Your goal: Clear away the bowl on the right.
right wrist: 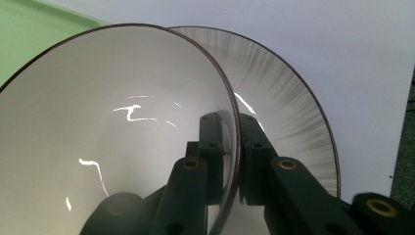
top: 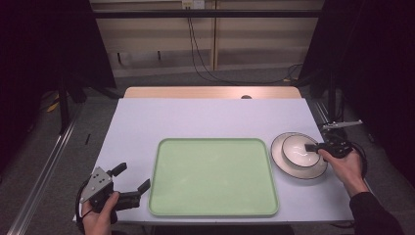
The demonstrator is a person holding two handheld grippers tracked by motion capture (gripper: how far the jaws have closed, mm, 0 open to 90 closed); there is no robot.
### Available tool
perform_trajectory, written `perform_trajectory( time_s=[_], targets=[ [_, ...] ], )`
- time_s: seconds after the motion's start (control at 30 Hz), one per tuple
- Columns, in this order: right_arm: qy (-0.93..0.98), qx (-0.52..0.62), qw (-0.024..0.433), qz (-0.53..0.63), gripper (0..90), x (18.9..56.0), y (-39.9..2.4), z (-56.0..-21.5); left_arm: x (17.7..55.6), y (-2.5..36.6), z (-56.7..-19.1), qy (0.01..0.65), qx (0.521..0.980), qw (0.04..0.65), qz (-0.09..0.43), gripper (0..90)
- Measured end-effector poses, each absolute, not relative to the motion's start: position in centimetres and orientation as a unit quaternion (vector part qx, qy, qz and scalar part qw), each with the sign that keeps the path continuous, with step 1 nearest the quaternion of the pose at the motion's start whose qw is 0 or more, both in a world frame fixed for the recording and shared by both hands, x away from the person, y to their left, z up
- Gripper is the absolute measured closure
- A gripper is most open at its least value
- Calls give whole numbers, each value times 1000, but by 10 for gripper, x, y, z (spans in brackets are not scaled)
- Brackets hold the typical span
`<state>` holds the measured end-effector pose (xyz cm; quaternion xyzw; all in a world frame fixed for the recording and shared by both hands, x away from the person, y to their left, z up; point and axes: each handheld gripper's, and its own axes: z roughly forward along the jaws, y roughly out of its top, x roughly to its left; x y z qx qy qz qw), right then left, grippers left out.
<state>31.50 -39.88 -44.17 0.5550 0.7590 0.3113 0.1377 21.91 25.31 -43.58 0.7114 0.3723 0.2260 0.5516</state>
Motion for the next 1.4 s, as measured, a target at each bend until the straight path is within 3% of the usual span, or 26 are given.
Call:
perform_trajectory(
  time_s=[1.4],
  targets=[
    [737, 557, 143, 354, 823, 308, -398, -427, 220, 253, -436, 370, 710, 555, 224, 18]
  ],
)
